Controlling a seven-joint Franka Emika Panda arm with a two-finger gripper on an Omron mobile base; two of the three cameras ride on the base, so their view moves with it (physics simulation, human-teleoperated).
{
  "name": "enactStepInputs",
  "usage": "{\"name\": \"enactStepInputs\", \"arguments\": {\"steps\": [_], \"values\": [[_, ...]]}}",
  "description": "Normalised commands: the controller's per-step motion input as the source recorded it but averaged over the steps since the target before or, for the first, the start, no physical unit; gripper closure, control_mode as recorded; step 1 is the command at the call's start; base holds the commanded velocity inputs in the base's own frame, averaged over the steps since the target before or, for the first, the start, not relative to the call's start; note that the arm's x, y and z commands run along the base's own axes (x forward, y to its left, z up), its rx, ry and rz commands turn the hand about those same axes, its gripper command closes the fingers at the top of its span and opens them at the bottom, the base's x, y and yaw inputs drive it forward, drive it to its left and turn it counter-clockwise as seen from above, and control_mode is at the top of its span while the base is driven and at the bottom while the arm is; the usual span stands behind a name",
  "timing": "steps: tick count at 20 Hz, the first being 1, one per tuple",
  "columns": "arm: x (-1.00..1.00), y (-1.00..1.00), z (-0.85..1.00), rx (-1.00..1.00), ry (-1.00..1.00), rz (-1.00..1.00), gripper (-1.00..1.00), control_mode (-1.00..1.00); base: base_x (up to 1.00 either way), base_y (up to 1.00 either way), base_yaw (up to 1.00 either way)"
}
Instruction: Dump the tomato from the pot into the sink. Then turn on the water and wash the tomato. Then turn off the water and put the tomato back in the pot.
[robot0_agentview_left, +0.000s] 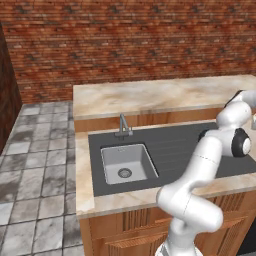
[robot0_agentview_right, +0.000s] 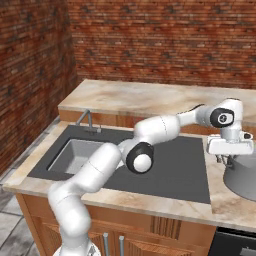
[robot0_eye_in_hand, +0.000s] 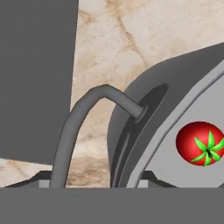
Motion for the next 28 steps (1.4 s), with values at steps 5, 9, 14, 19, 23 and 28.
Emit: {"name": "enactStepInputs", "arguments": {"steps": [5,9,14,19,23,28], "values": [[-0.93,0.49,0.26,0.31,0.00,-0.01,1.00,-1.00,0.00,0.00,0.00],[-1.00,0.72,0.38,0.27,-0.01,-0.05,1.00,-1.00,0.00,0.00,0.00],[-1.00,0.98,0.42,0.18,-0.10,-0.06,1.00,-1.00,0.00,0.00,0.00],[-1.00,1.00,0.48,0.09,-0.17,-0.06,1.00,-1.00,0.00,0.00,0.00],[-1.00,1.00,0.53,0.03,-0.20,-0.06,1.00,-1.00,0.00,0.00,0.00],[-0.97,1.00,0.55,0.00,-0.20,-0.05,1.00,-1.00,0.00,0.00,0.00]]}}
